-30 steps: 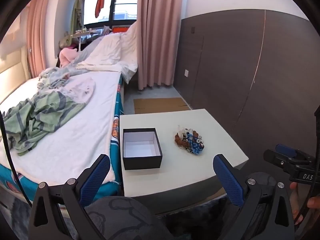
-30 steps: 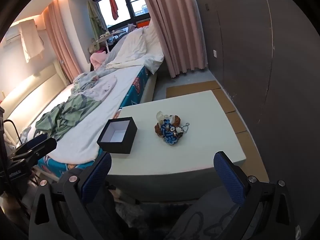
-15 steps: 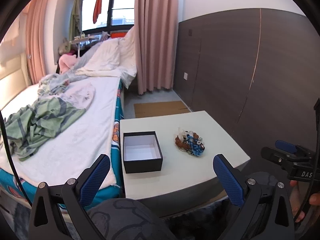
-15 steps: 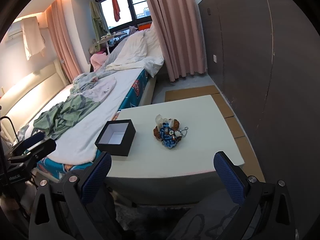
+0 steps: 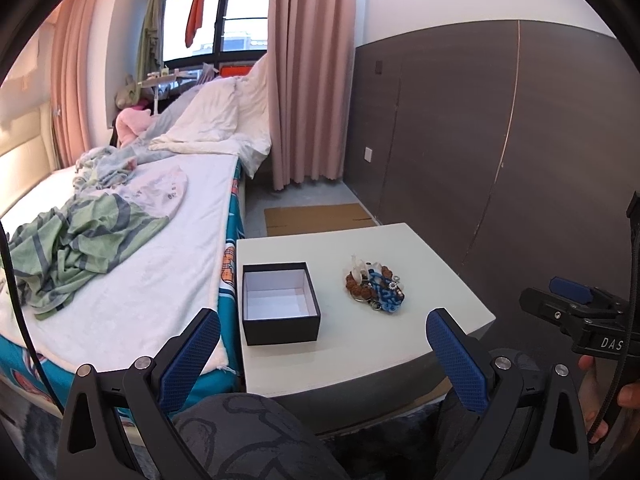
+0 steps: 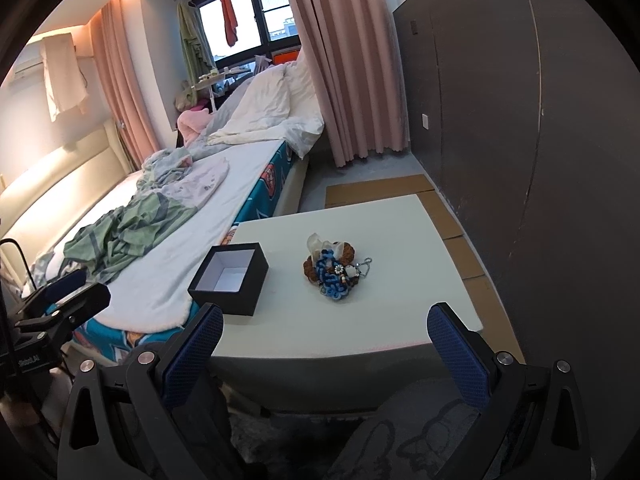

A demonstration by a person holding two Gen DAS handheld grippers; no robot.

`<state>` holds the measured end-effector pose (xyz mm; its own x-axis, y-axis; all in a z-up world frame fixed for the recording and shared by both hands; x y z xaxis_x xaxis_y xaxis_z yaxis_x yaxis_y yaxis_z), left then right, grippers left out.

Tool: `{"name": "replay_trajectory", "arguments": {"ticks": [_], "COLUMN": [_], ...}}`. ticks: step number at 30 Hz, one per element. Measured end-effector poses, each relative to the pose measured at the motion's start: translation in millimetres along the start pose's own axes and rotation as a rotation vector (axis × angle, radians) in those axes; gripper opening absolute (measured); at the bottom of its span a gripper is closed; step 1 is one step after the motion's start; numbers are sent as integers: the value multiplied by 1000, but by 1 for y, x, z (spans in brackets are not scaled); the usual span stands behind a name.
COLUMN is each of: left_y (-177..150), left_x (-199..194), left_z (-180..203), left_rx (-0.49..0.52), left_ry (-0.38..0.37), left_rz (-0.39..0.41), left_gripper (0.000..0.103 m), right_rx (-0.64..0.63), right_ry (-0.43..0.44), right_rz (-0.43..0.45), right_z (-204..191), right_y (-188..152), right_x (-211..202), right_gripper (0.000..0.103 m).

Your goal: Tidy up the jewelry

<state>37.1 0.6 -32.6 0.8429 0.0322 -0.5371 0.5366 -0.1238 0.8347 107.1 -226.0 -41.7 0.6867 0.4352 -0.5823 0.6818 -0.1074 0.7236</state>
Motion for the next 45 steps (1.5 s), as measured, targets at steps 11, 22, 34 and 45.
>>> {"name": "replay_trajectory", "arguments": {"ticks": [11,22,34,45], "left_y": [-2,-2,0,0], "left_x": [0,-3,-3,-5], "left_z": [-3,-7,-5,-3], "left_rx": [-19,-14,-3,4], "left_ry": [2,6,2,-2], "left_rz": [-2,11,16,23], "left_gripper": [103,103,103,103], "right_rx": [-7,-10,1,5], "right_ry": [-4,-10,-12,-19], "right_rz": [2,5,29,33], "right_z": [5,2,1,0], "right_y": [3,3,6,7], "right_x": [0,-1,-7,-9], "right_gripper": [103,103,103,103]}}
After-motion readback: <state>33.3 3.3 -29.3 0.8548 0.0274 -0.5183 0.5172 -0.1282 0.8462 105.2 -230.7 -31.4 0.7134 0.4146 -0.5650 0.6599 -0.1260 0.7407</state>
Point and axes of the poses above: each gripper's, at about its wrist camera, not at the fingertips, and x roughly the way its jaws point, z to its right, y to its top, the point moved 6 cm from there along x, roughly the way its jaws point, and after that the axes turned 14 degrees about x, right-handed, at the moved point
